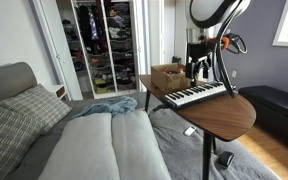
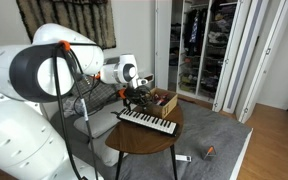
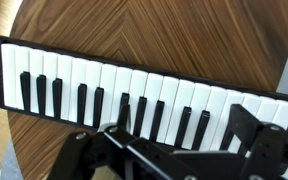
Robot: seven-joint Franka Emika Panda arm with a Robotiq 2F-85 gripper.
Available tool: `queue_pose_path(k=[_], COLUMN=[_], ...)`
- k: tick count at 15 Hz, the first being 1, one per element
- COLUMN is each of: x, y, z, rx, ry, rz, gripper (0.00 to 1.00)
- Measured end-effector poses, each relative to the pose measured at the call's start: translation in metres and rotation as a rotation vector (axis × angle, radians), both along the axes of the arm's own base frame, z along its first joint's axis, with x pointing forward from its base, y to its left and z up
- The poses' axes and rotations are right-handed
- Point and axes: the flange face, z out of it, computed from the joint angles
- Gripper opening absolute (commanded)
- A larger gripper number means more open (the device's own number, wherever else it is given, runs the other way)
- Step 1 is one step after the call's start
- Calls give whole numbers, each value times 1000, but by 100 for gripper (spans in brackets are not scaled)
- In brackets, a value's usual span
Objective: Press the key on the keyboard
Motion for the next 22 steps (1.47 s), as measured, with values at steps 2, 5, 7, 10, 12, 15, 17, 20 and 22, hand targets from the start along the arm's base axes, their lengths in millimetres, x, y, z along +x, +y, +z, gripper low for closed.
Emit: queue_pose_path(k=[2,5,7,10,12,15,17,20,22], x=[0,0,0,1,0,-4,-6,-5,-4], y=[-3,-3,-3,7,18,39,53,69,69], z=[0,0,-1,1,2,3,0,-6,-8], rx=[0,0,2,51,90,144,172,179,179], ry=[1,1,1,-13,-16,-15,-19,-33,-31], rz=[-5,-6,-6,-3,-2,9,26,55,55], gripper=[100,100,100,100,100,100,100,100,100])
